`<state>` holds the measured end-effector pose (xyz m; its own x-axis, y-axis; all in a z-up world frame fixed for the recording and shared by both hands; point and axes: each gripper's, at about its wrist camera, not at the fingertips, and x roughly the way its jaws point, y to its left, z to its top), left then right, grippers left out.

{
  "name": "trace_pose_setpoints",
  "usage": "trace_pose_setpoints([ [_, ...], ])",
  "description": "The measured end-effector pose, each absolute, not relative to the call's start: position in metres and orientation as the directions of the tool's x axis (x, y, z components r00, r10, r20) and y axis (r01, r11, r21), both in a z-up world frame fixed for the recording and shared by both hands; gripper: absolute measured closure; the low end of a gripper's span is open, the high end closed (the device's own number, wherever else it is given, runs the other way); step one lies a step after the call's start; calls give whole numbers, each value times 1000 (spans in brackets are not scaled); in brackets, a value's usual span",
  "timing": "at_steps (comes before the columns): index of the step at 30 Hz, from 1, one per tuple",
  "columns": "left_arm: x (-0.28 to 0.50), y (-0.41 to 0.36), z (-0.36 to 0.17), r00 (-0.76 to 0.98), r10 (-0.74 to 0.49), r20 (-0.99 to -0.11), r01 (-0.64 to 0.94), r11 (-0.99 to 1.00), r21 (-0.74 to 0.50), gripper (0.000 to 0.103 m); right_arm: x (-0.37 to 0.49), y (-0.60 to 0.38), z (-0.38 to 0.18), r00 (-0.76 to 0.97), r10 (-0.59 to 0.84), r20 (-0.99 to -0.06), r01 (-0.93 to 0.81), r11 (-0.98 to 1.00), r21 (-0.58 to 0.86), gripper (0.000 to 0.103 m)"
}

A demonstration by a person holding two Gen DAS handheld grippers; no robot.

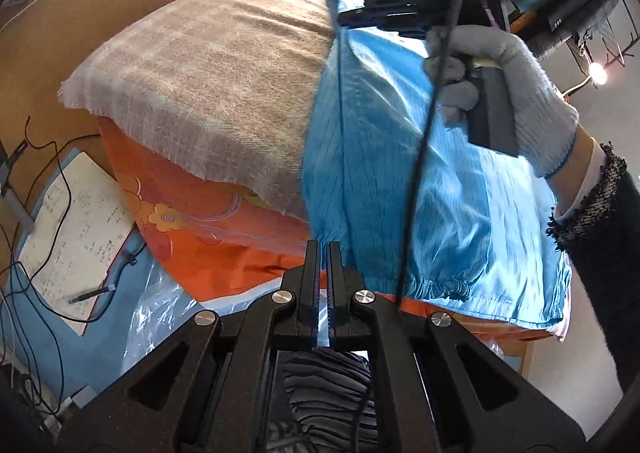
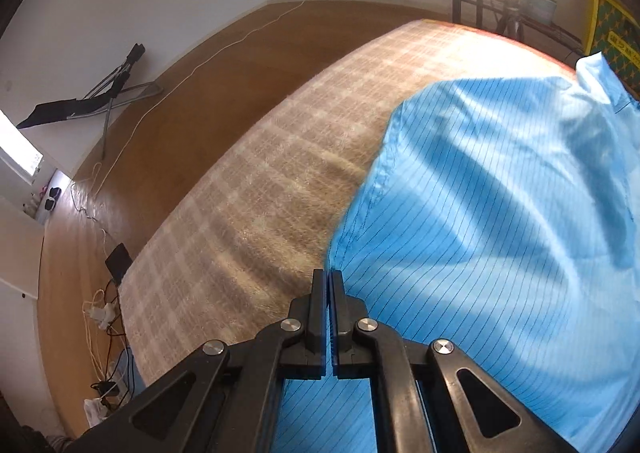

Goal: Fold large clothes

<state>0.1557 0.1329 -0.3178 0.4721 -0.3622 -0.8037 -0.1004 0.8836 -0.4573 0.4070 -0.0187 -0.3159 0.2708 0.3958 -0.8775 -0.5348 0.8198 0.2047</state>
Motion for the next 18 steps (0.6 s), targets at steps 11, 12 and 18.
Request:
trace_pose_setpoints([
  [11,163,135,-330,456,-478,-750,-130,798,-588,55,354,-80,-261,300,496,-815,-588,768,252,65],
  [12,164,135,-332,451,-487,-748,-141,788,-599,55,339,-93,-253,306,502,-809,-595,764,249,65],
  [18,172,134,-345,428,-507,-748,-186,761,-622,55,261,-180,-267,321,467,-824,-488,827,279,64],
])
